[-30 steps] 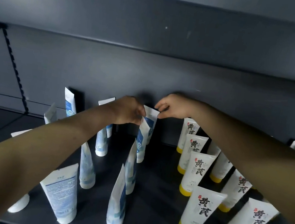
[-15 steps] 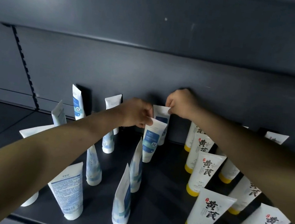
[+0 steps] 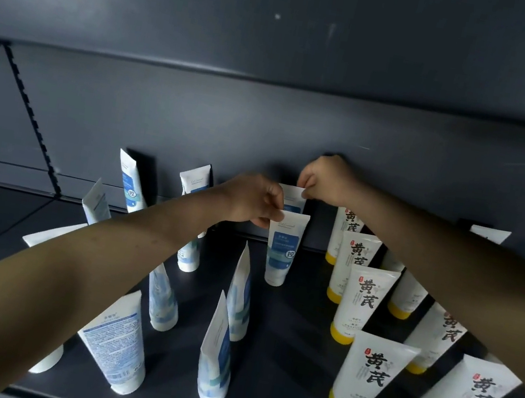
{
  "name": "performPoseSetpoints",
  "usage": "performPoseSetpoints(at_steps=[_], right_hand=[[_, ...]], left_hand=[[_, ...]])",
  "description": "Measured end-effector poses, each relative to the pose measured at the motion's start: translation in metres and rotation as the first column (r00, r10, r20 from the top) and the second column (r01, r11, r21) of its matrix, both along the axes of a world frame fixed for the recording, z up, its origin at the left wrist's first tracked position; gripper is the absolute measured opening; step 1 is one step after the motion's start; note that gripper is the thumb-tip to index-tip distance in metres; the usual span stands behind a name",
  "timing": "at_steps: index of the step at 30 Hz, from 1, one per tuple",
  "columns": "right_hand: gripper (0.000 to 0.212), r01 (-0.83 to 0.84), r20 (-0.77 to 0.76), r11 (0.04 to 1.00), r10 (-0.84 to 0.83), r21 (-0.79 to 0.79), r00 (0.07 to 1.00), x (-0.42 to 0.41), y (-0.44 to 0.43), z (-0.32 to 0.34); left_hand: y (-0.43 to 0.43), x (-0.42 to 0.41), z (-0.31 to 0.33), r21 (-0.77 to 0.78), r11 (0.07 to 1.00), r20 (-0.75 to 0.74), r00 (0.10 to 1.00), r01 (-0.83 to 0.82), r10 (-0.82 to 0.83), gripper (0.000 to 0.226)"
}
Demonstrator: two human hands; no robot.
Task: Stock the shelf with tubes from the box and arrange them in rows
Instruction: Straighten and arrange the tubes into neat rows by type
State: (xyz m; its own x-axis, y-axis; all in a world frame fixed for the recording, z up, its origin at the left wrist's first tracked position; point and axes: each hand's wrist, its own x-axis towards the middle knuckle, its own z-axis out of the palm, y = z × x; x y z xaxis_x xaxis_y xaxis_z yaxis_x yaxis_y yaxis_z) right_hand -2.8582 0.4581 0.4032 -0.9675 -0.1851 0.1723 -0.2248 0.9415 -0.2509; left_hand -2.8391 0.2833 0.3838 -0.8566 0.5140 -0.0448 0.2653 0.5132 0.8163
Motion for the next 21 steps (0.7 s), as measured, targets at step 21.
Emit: performPoseSetpoints(at_steps=[21], right_hand=[[0.027,-0.188,0.011,0.975,0.191,-0.120,0.982,0.063,-0.014,0.026]], left_hand=[[-0.064,0.049,0.034,-0.120,0.990,-0.138,0.989,-0.067,0.050,0.029]])
